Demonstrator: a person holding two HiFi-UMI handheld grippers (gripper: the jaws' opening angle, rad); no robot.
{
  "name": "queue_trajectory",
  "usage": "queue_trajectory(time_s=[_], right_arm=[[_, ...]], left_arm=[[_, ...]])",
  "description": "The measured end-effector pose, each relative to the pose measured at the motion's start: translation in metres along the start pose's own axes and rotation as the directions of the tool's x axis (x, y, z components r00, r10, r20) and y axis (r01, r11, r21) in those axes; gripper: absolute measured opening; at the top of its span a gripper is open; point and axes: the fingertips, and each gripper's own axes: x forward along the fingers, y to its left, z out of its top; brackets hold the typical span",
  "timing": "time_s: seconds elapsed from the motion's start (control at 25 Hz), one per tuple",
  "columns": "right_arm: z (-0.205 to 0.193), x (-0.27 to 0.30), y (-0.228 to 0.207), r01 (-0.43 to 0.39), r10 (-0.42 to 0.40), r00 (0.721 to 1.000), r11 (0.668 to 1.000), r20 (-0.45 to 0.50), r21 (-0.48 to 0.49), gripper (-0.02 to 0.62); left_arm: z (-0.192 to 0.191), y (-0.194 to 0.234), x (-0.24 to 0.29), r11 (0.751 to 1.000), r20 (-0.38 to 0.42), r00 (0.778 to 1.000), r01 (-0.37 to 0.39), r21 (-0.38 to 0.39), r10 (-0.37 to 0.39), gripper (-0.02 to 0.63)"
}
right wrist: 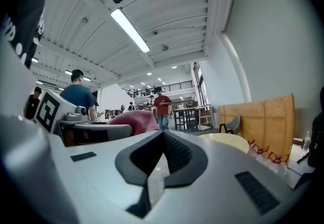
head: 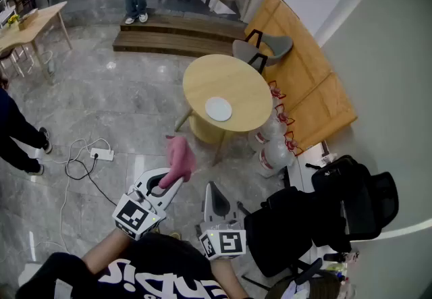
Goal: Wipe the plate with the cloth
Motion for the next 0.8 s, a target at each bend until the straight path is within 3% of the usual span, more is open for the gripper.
queue_trajectory(time_s=[0.12,0.28,0.8], right_arm=[[0.0,-0.001,-0.002,0.002,-0.002,1.0,1.0,-0.001,0.011,0.021],[0.0,0.0,-0.001,0.0,0.0,1.0,1.0,-0.005,0.003,0.021],[0.0,-0.008,-0.014,-0.013,0.013,1.0,0.998,-0.003,0.059,0.021]], left_arm=[[0.004,0.001,-0.001,1.0,-0.043,0.999,-0.022,-0.005,0.022,0.052],[0.002,-0.001,-0.001,1.0,0.001,1.0,0.006,-0.005,-0.006,0.052],[-0.01,-0.004,0.007,1.0,0.005,1.0,0.005,0.022,-0.005,0.052]])
